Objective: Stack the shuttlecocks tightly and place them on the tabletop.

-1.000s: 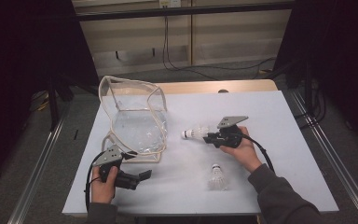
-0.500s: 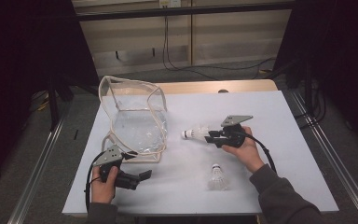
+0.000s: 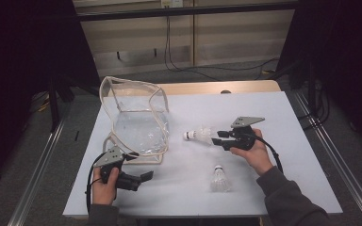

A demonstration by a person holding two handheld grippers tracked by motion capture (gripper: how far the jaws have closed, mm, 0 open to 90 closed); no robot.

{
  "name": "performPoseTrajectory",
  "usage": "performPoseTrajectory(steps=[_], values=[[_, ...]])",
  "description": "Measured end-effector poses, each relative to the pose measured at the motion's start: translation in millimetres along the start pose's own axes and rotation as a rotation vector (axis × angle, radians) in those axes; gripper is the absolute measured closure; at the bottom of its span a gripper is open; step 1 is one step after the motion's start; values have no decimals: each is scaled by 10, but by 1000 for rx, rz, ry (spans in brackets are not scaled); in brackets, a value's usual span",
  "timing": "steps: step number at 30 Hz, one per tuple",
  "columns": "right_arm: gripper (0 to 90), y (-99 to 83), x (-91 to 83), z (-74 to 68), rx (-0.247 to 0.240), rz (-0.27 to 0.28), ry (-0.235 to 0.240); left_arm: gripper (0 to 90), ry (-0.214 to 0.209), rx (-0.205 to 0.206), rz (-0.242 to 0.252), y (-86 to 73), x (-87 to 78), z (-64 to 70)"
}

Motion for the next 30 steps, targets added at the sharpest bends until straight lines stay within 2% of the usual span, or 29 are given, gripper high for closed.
performPoseTrajectory(steps=[7, 30], values=[[512, -19, -103, 0, 13, 15, -5, 29, 0, -3, 3, 2, 3, 1], [300, -63, -236, -58, 44, 40, -4, 29, 3, -3, 8, 7, -15, 6]])
Point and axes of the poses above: each handheld gripper's, and its own axes: x roughly forward along the jaws, y roughly out of its top, z roughly to its right, the point moved 1 cm from there along x, roughly forward along the jaws, and after that the axes turned 9 degrees about x, right-handed, at the moved point
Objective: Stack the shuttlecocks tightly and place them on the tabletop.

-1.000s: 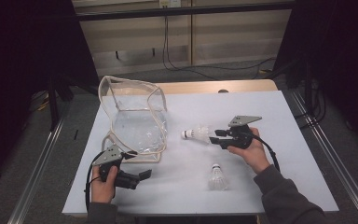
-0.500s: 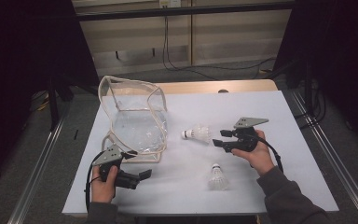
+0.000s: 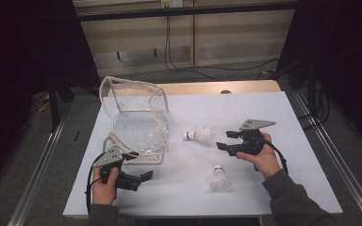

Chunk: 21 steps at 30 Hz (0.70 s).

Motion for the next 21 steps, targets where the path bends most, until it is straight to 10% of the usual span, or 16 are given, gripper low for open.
performPoseTrajectory(steps=[21], values=[[153, -44, -58, -59, 12, 6, 8, 29, 6, 5, -2, -8, -32, 24]])
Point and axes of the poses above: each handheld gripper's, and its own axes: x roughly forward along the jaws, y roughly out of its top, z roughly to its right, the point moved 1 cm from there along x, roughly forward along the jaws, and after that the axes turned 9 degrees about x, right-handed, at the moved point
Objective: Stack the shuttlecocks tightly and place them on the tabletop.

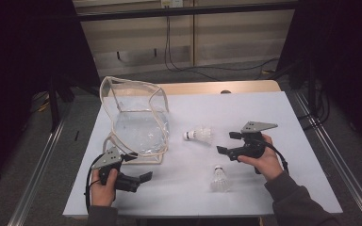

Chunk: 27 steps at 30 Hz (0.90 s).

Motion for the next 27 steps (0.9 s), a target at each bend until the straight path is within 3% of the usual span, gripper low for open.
performPoseTrajectory(steps=[27], values=[[129, -74, -119, -78, -4, 8, 27, 29, 3, -4, 4, 10, 23, -1]])
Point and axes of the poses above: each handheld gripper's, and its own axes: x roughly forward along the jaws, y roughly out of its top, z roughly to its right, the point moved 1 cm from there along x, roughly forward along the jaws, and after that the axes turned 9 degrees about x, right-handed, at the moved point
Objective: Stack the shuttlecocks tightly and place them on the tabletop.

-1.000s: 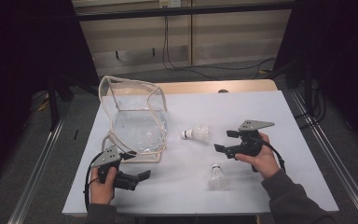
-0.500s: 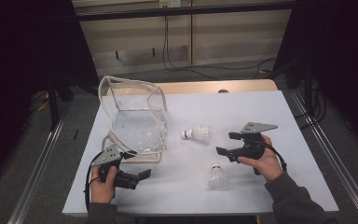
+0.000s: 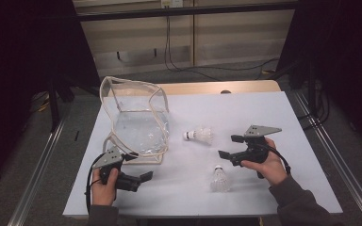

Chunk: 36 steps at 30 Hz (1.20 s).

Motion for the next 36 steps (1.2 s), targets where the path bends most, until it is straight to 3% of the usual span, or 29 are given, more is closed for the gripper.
performPoseTrajectory(steps=[36], values=[[123, -95, -142, -170, -33, -7, 62, 29, -5, 3, 3, 1, 1, 11]])
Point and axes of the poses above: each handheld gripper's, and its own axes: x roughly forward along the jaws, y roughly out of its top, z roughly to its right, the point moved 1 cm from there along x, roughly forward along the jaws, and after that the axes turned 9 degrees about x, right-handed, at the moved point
